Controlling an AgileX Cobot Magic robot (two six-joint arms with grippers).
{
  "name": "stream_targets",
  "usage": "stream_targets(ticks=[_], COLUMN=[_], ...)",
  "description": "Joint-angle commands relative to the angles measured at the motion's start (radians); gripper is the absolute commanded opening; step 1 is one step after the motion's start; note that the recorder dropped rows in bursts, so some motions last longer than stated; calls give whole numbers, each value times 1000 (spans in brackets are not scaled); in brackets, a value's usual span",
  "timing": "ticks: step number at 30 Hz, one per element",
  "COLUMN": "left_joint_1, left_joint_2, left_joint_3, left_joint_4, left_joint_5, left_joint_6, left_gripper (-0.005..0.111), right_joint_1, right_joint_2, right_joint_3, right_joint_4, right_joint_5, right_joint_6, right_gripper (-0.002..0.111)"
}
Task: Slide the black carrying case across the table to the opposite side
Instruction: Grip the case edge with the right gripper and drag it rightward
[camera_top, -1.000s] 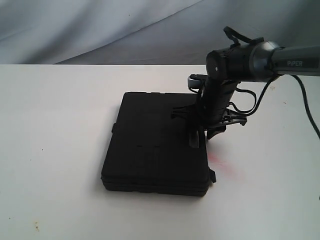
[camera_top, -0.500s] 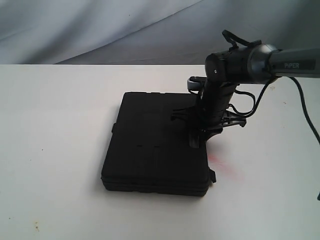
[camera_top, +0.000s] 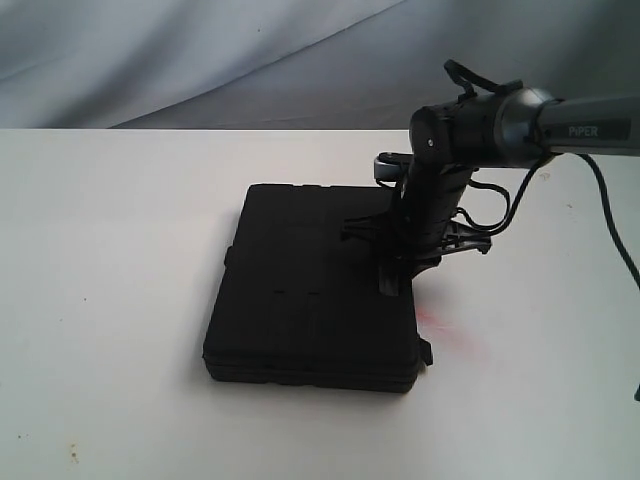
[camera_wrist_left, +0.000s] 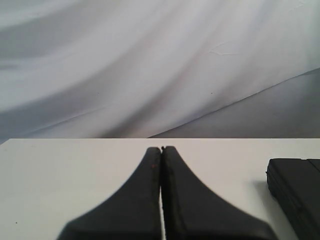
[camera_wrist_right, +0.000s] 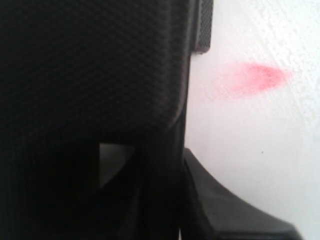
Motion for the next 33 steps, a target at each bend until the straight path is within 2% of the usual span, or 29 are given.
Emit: stream_targets(ticks=[1,25,33], left_joint_1=[-1,-1,-1], left_joint_2=[-6,-6,-6], left_joint_3=[4,4,4], left_joint_4=[1,1,1], left_joint_5=[-4,-4,-4], left_joint_6=[-10,-10,-10], left_gripper=[0,0,0], right_joint_1=[-10,-63,-119], right_joint_2=[-17,-20,-88], right_joint_3=[6,6,127], right_joint_4=[-15,-6,14], right_joint_5=[-1,8,-93], right_joint_6=[-50,-139,-139], right_gripper=[0,0,0])
